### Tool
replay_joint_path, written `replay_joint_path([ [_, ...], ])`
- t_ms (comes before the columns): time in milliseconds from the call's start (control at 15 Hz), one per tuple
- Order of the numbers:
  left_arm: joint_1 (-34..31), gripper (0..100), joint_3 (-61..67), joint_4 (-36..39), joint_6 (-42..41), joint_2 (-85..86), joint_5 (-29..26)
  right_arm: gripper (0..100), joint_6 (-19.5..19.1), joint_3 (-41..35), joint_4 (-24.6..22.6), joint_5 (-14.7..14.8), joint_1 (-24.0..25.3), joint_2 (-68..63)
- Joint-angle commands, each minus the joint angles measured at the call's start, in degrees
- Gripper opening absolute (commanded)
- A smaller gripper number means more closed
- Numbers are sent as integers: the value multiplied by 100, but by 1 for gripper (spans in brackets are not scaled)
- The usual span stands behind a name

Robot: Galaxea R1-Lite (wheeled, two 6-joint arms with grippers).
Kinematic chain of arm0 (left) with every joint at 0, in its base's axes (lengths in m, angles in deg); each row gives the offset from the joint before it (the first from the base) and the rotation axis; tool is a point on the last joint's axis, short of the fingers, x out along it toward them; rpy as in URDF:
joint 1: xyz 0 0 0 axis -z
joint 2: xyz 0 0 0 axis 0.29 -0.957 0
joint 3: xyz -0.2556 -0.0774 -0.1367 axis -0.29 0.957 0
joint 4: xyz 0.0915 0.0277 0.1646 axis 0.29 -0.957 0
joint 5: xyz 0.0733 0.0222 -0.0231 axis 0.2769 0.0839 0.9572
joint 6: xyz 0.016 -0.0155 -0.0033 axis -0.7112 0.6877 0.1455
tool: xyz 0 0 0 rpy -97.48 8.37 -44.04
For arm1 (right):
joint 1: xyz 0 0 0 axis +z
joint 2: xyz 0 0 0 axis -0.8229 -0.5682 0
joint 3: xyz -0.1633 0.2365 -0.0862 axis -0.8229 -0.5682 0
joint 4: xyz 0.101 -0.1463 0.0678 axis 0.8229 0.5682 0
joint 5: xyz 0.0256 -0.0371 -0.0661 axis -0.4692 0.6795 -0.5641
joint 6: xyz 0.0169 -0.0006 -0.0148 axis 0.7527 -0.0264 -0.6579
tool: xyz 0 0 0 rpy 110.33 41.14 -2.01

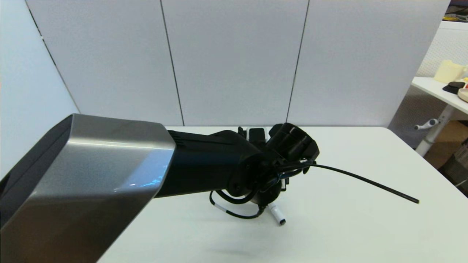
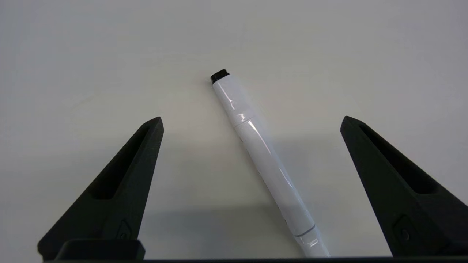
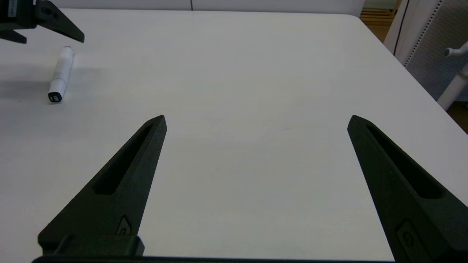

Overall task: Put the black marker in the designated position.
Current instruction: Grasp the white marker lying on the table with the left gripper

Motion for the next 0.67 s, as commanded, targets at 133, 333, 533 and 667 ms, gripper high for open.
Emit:
replay_joint_path([
  [133, 27, 100, -19, -8, 404, -166, 166, 100, -2, 0, 0, -3, 1, -7],
  [333, 62, 100, -46, 9, 412, -280, 473, 100, -2, 0, 0, -3, 1, -7],
  [533, 80, 100, -55, 9, 377, -350, 535, 100, -2, 0, 0, -3, 1, -7],
  [667, 115, 100, -63, 9, 360, -368, 544, 100, -2, 0, 0, -3, 1, -7],
])
